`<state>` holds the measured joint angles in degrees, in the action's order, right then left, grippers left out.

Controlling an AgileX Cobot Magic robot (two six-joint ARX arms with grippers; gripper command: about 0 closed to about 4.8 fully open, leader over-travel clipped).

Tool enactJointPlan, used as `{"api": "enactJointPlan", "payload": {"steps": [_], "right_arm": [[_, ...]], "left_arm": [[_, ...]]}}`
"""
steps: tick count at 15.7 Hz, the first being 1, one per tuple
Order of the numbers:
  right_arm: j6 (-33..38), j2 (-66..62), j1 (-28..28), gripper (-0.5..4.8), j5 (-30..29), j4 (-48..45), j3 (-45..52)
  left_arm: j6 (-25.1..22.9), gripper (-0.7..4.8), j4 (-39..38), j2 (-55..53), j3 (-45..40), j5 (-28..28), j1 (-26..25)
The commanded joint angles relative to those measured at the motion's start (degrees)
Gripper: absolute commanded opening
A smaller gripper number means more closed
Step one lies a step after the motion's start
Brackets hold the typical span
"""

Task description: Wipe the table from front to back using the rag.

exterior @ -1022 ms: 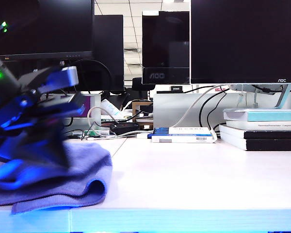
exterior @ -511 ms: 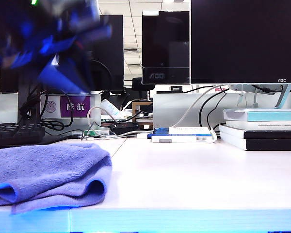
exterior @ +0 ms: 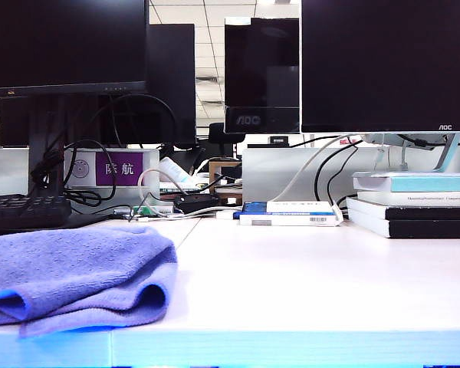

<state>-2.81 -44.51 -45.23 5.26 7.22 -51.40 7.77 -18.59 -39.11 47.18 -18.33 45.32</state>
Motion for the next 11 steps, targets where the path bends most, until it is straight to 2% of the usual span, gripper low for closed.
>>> {"api": "enactJointPlan", "payload": {"steps": [1,3,6,7,8,11], "right_arm": [[0.2,5.8,0.0,-0.02,2.4,-2.9,8.0],[0.2,11.2,0.0,-0.02,2.8,-3.1,15.8],[0.2,15.8,0.0,-0.02,2.8,-3.1,23.2],[0.9,18.1,0.0,-0.02,2.8,-3.5,27.2],[3.0,19.7,0.0,-0.02,2.8,-3.8,30.1],[3.2,23.0,0.0,-0.02,2.8,-2.9,35.2]], "left_arm": [[-3.3,-0.05,-14.2,13.6,0.1,-0.6,0.1],[-3.3,-0.05,-23.0,25.0,-1.4,3.4,0.1],[-2.6,-0.05,-26.8,36.0,-6.2,8.1,0.1],[-0.4,-0.05,-27.6,39.1,-9.2,8.7,0.1],[0.2,-0.05,-26.6,38.9,-10.6,10.4,-0.3],[0.2,-0.05,-16.5,38.4,-16.2,14.9,-0.3]]}}
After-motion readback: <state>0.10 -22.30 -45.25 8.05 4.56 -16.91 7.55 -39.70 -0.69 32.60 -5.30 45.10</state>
